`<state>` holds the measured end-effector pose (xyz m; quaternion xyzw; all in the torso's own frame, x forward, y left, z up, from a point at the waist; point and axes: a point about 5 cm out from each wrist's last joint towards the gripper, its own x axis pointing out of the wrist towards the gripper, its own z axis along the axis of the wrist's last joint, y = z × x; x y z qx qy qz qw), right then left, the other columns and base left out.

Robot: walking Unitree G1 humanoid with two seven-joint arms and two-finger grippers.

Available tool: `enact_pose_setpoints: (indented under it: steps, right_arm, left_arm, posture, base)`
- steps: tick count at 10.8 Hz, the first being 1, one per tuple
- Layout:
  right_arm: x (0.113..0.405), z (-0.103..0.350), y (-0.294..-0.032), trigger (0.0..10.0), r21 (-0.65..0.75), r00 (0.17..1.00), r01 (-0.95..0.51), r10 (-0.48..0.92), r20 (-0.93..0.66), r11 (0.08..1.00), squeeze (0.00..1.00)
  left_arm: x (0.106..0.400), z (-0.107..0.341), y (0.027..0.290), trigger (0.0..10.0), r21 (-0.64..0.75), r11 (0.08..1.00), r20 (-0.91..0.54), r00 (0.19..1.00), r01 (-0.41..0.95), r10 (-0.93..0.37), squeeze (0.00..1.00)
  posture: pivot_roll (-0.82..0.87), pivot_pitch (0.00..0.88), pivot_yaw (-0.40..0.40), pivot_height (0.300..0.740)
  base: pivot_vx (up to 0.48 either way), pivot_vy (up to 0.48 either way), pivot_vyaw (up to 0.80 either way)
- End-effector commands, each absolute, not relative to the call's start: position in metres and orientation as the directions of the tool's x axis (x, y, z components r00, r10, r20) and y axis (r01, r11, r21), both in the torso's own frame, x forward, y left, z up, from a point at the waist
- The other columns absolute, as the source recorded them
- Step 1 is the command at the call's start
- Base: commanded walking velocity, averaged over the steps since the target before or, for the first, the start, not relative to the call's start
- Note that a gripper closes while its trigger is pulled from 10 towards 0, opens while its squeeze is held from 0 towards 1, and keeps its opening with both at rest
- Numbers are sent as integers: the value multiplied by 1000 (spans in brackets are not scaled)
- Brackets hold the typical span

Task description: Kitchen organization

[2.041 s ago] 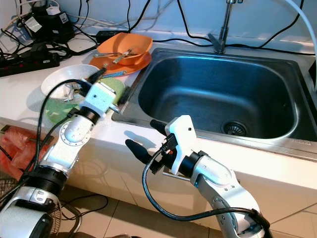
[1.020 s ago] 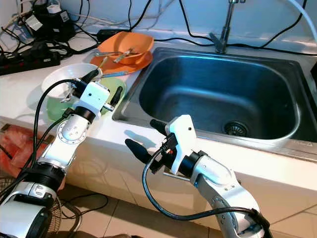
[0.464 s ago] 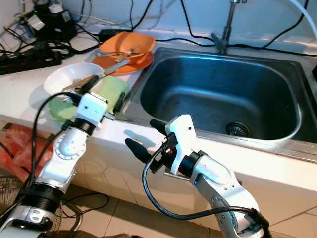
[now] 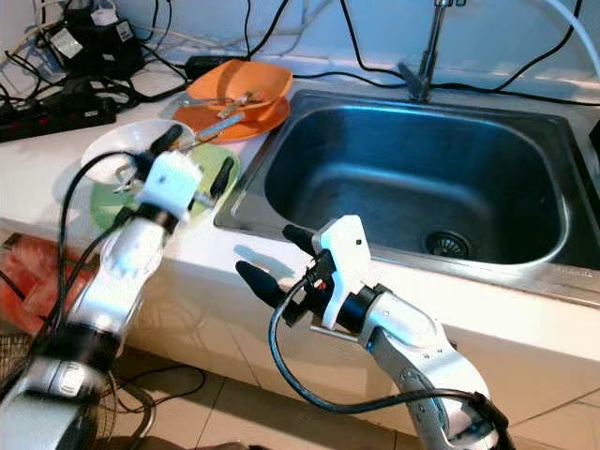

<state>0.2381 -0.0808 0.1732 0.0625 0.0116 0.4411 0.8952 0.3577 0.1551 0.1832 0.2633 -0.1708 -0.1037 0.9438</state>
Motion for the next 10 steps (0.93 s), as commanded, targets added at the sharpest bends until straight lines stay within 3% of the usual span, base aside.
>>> enact_pose_setpoints:
  steps: [1,8,10]
  right_arm:
    - [237,175,-80,10000,116,608,-791,793,41,601,0]
    - [234,185,-91,10000,59,608,-793,793,35,606,0]
    - [233,186,-91,10000,55,608,-793,793,36,606,0]
  left_arm:
    - [361,182,154,10000,544,831,245,924,119,-293,0]
    - [382,186,161,10000,506,848,165,947,159,-277,0]
    - [385,189,163,0,505,845,153,946,175,-287,0]
  posture:
    - [20,68,85,740]
    - [2,100,101,740]
    - [2,100,104,740]
  base:
    - [0,0,0]
    - [0,0,0]
    - [0,0,0]
